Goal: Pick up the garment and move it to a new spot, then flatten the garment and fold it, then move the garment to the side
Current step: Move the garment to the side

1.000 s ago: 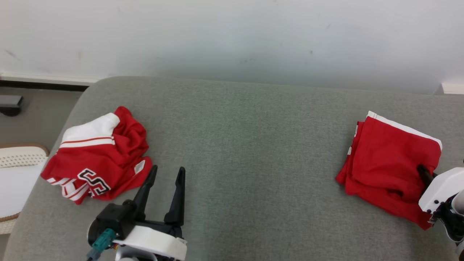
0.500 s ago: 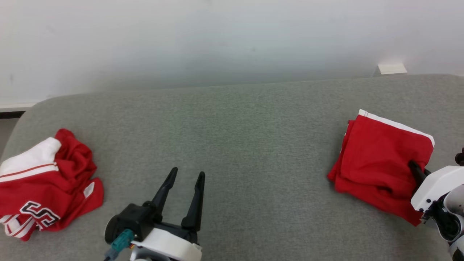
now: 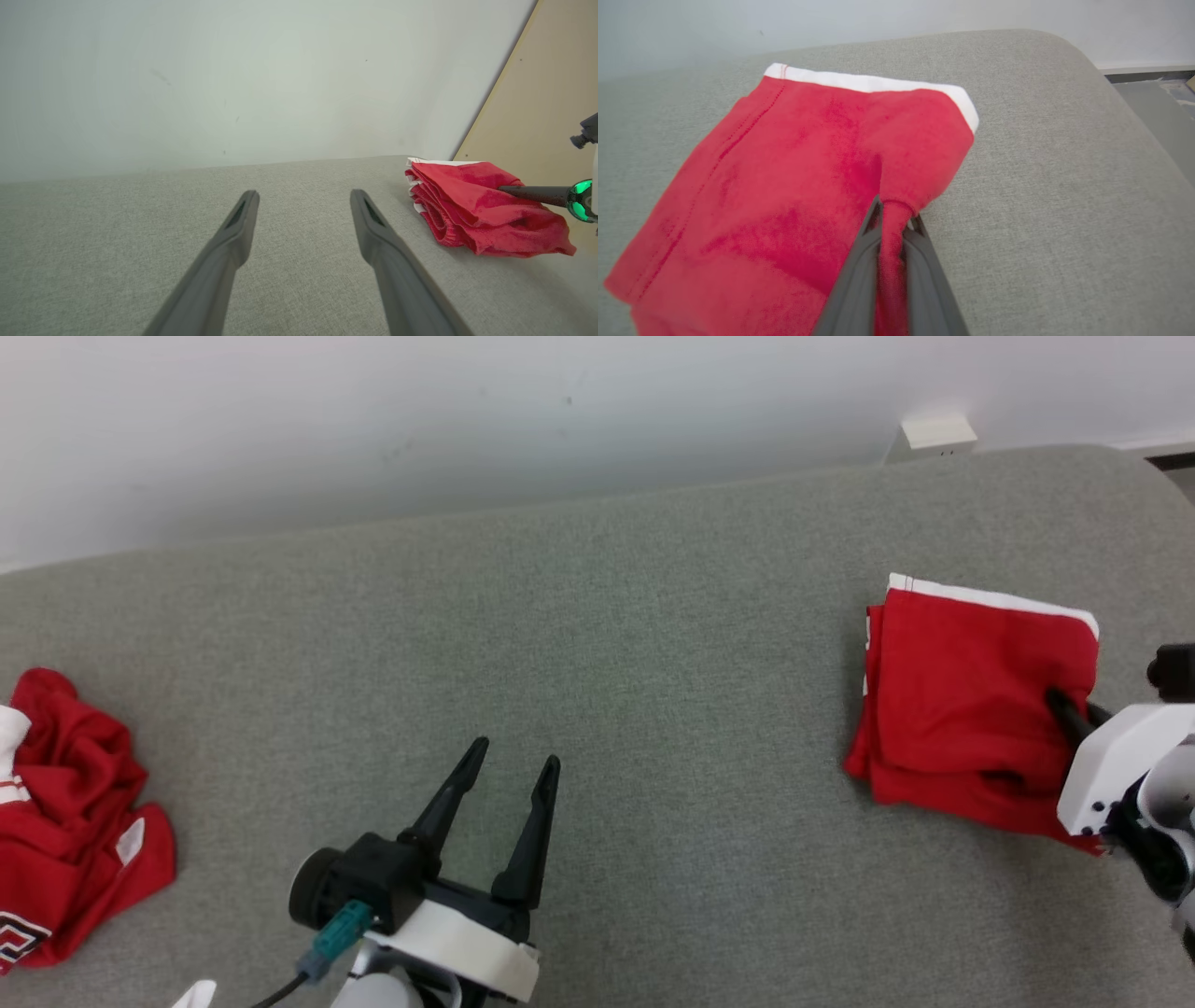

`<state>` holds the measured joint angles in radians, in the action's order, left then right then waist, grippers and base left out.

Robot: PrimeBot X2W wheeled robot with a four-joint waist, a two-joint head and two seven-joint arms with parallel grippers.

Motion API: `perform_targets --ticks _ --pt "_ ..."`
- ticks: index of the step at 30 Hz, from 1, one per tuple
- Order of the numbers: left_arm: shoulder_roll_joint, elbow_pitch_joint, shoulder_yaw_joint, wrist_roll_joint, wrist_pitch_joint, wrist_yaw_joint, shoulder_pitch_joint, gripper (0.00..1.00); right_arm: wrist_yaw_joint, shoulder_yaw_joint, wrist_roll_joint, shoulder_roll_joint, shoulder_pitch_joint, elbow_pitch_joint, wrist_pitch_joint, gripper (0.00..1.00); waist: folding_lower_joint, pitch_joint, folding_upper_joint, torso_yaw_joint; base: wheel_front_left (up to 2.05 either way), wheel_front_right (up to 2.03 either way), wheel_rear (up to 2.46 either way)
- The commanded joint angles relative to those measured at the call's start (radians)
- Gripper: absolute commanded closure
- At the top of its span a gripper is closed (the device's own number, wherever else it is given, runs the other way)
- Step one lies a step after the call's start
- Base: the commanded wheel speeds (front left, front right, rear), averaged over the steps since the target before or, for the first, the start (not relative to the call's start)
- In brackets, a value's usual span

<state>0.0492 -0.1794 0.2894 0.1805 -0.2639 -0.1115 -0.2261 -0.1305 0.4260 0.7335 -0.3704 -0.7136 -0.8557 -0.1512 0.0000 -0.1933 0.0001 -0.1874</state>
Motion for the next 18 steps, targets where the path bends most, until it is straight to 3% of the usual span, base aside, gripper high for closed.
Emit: perform_targets --ticks 1,8,18 --pt "0.01 0.006 -0.003 -0.019 0.0 -0.003 -0.018 0.0 0.0 0.011 -0.015 -0.026 -0.031 -0.004 0.004 1.0 0.0 -0.049 -0.0001 0.008 0.0 0.0 0.0" --pt "0.03 0.028 -0.013 -0.031 0.0 -0.01 -0.061 0.0 0.0 0.06 -0.078 -0.161 -0.154 -0.032 0.009 1.0 0.0 -0.167 -0.0001 0.059 0.0 0.0 0.0" --pt "0.04 0.075 -0.034 -0.04 0.0 -0.018 -0.109 0.0 0.001 0.07 -0.233 -0.333 -0.338 -0.199 0.038 1.0 0.0 -0.296 -0.0001 0.113 0.0 0.0 0.0"
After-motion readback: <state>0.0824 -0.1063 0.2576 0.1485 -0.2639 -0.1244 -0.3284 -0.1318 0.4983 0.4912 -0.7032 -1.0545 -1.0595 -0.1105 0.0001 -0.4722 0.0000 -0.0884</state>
